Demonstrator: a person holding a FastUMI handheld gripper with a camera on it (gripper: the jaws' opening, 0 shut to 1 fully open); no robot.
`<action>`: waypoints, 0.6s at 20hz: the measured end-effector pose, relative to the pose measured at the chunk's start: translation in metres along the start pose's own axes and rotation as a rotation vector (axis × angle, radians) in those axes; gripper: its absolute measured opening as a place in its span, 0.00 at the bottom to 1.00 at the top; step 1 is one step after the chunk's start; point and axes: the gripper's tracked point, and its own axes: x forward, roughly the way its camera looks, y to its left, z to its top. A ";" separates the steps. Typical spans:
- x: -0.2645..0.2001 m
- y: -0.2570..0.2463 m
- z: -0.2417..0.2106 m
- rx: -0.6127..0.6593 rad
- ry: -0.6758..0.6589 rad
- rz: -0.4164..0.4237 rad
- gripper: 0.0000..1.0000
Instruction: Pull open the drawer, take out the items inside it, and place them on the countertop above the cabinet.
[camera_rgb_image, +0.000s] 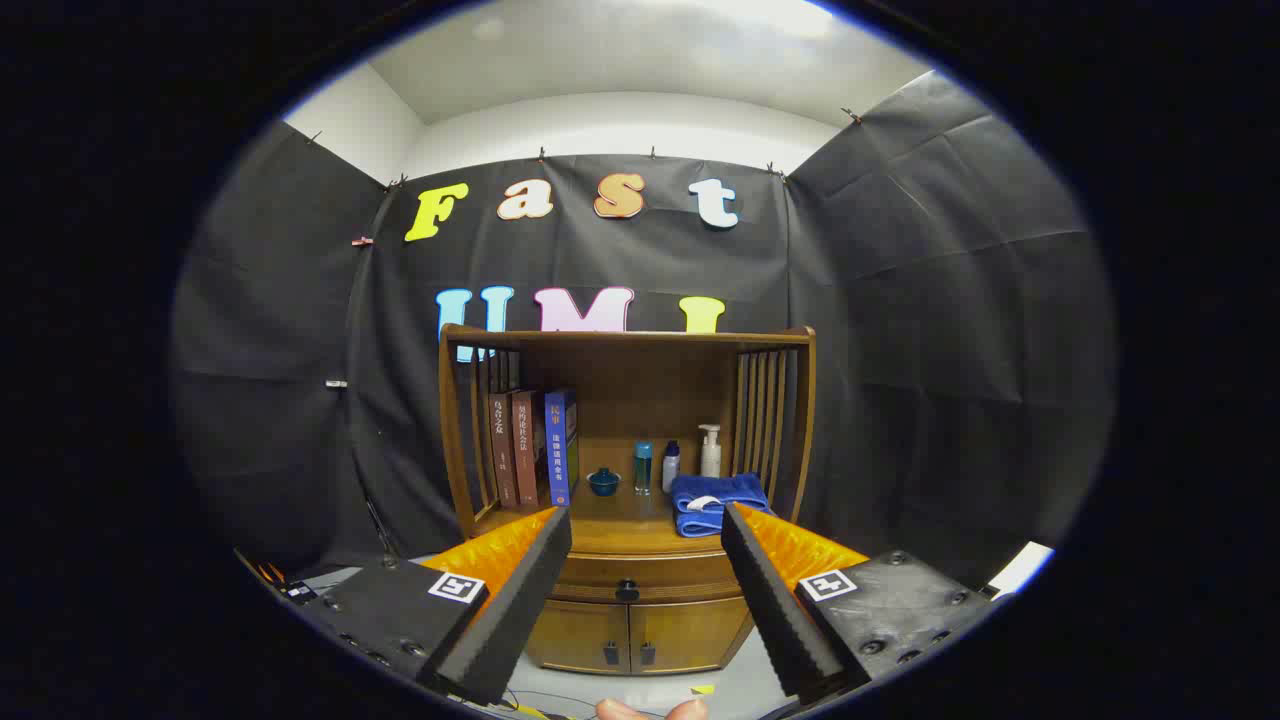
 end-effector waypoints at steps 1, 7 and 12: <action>-0.001 0.001 0.001 0.001 -0.003 0.001 0.98; -0.002 0.000 0.005 -0.017 -0.018 -0.020 0.98; -0.003 -0.003 0.008 -0.024 -0.026 -0.032 0.98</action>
